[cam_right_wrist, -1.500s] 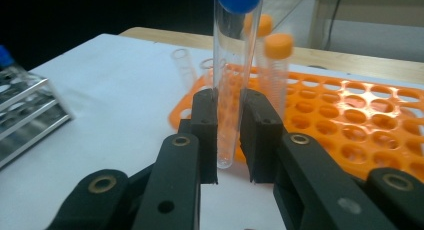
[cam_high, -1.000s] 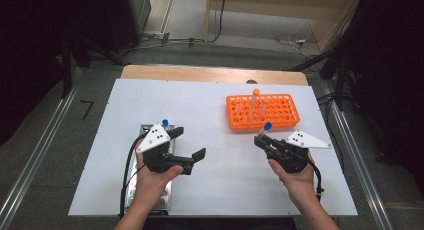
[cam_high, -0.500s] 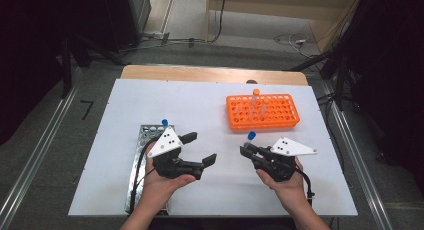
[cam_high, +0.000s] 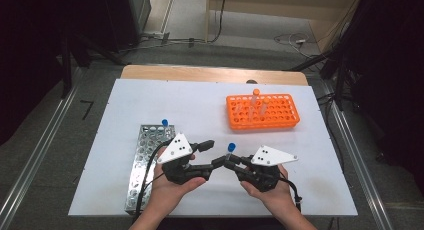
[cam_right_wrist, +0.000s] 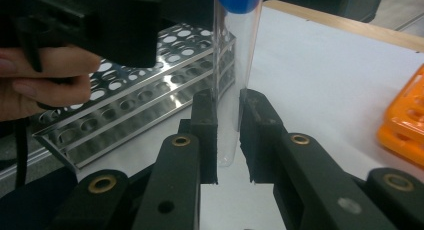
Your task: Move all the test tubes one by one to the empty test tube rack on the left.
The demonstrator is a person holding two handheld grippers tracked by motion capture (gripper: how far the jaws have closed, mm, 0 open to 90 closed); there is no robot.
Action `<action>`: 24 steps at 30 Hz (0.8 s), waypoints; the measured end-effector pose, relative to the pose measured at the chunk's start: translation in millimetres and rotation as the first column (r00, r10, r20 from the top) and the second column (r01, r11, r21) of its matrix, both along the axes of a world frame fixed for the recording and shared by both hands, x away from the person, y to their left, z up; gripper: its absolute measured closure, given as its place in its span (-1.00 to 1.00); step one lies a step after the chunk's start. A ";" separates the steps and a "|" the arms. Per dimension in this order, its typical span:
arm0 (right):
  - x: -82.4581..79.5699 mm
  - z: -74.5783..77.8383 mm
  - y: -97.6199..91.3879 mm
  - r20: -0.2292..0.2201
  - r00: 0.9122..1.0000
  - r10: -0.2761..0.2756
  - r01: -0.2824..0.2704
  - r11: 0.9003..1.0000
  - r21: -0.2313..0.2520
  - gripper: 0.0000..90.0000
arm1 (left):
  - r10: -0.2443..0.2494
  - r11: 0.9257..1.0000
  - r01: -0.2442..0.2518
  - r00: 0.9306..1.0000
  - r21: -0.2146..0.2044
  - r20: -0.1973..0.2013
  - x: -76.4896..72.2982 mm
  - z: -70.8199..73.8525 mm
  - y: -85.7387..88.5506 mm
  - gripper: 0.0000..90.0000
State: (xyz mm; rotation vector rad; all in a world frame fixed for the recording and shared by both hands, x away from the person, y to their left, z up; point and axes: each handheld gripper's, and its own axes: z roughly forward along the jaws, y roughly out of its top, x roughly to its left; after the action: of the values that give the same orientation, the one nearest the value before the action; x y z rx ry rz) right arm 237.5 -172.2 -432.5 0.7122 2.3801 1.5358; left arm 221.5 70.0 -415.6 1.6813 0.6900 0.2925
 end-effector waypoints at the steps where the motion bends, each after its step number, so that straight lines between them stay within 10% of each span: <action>1: -1.3 -0.4 2.2 -0.001 1.000 0.008 -0.008 1.000 -0.006 0.68 | -0.008 1.000 0.008 1.000 0.002 0.002 -0.5 0.0 -2.1 -0.02; 24: -8.1 -3.1 14.4 -0.018 0.997 0.071 -0.071 0.997 -0.034 0.67 | -0.045 0.998 0.044 0.999 0.042 0.030 -2.8 -2.1 -10.4 0.70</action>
State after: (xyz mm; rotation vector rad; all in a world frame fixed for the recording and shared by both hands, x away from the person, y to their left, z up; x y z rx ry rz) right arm 229.4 -157.7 -435.6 0.6424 2.4630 1.5177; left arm 218.7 59.6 -417.7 1.7254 0.6266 0.3027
